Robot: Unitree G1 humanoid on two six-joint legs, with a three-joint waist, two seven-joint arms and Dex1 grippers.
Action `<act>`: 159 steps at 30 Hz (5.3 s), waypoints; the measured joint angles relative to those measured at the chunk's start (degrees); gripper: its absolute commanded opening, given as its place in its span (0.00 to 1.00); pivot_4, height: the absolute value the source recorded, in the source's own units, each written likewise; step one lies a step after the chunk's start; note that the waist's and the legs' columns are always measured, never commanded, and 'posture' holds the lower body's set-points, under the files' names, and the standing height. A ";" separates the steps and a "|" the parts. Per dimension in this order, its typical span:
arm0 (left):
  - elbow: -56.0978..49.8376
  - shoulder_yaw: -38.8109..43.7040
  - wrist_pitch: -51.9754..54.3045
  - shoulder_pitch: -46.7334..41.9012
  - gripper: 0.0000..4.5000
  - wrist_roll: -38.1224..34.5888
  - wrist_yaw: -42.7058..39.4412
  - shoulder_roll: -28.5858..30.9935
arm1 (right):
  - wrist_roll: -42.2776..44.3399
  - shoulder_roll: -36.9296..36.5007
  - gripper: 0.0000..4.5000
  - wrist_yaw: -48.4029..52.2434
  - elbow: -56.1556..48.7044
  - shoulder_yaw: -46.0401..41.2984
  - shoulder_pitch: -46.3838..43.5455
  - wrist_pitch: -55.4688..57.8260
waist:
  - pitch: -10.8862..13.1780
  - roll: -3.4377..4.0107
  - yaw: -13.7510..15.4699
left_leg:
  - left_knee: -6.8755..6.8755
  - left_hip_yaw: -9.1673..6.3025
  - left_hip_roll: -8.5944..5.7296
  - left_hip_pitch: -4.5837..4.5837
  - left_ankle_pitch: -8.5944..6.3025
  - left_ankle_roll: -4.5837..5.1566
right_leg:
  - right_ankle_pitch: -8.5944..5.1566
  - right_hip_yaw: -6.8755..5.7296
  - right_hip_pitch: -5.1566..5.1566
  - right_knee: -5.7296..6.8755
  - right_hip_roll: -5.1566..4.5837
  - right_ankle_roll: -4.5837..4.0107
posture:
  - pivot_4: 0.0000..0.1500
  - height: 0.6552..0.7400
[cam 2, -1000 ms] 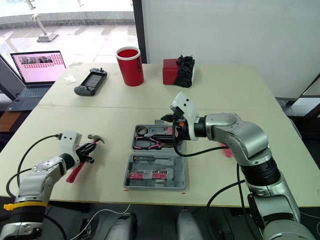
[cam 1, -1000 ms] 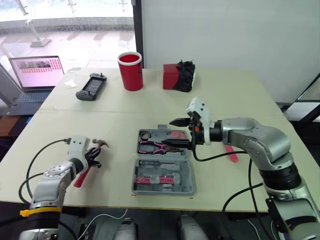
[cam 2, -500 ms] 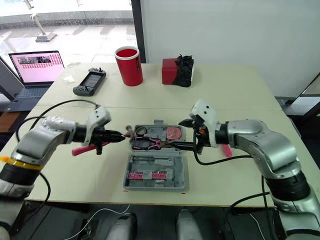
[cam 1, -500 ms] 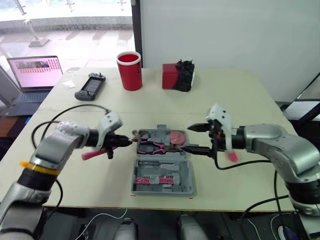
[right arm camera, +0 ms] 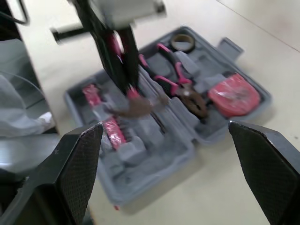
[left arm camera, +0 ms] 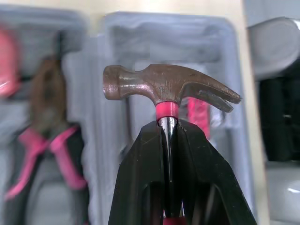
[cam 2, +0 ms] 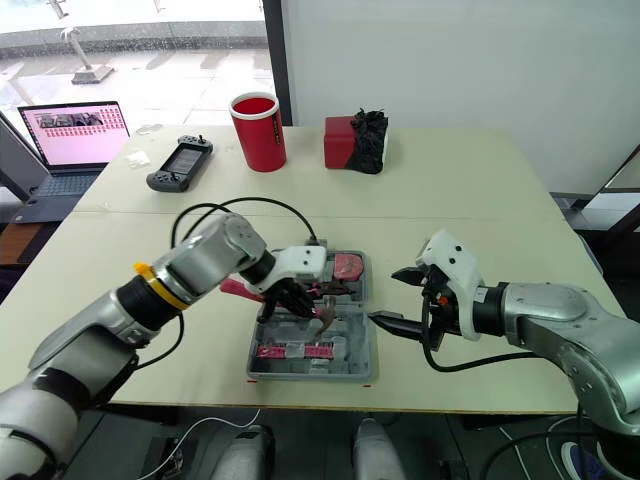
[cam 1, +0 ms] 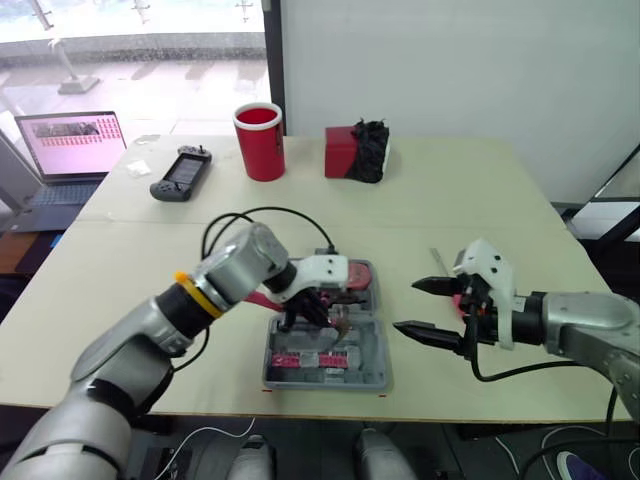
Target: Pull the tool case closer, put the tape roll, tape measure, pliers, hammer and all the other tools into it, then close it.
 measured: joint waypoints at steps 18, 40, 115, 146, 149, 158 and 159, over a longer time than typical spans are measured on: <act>0.80 -1.90 4.90 -0.07 0.01 3.30 7.77 -8.97 | 1.78 -7.69 1.00 1.35 -2.57 -3.15 13.48 -1.53 | 0.05 -0.08 0.31 | 0.07 0.00 -0.02 0.01 0.00 0.00 | -0.01 0.01 0.06 -0.03 -0.03 0.01 | 1.00 1.00; 3.00 -2.64 3.14 3.75 0.01 5.56 12.66 -11.92 | -2.46 -9.34 1.00 2.37 3.57 2.66 11.06 -4.19 | 0.05 -0.08 0.40 | 0.10 0.00 -0.03 0.03 0.00 0.00 | 0.02 0.01 0.13 -0.01 -0.03 0.07 | 1.00 1.00; 11.76 23.26 -35.92 31.25 0.02 -3.95 11.19 -6.58 | -9.55 -9.40 1.00 9.80 9.28 12.52 4.29 -12.21 | -0.98 0.21 0.25 | 0.02 0.00 -0.02 1.06 -0.12 0.19 | -0.15 0.01 1.14 -0.05 -0.03 0.03 | 1.00 1.00; 32.26 69.43 -59.52 59.85 1.00 -16.34 25.01 14.25 | -21.12 4.26 1.00 20.63 59.81 -13.89 26.92 -62.28 | -0.65 0.14 -0.02 | -0.16 0.12 0.00 1.06 -0.17 0.15 | -0.29 0.05 0.97 -0.05 -0.10 -0.23 | 1.00 1.00; 31.81 69.86 -62.43 62.32 1.00 -16.58 24.33 13.58 | -21.00 4.87 1.00 20.96 61.14 -14.23 26.88 -62.76 | -0.65 0.15 -0.74 | -0.17 0.13 0.00 1.07 -0.17 0.15 | -0.29 0.06 0.97 -0.05 -0.09 -0.24 | 1.00 1.00; 28.69 68.74 -62.38 55.17 1.00 -17.40 21.62 13.85 | -17.63 7.50 1.00 18.03 49.65 -15.53 29.87 -56.79 | -0.64 0.13 -0.05 | -0.14 0.13 0.00 1.05 -0.17 0.15 | -0.29 0.08 0.96 -0.04 -0.09 -0.25 | 1.00 1.00; 27.03 67.50 -60.97 53.29 1.00 -17.41 20.24 14.14 | -16.46 7.77 1.00 17.04 46.73 -16.16 30.93 -54.97 | -0.63 0.14 0.20 | -0.14 0.14 0.00 1.02 -0.17 0.14 | -0.29 0.08 0.96 -0.05 -0.09 -0.25 | 1.00 1.00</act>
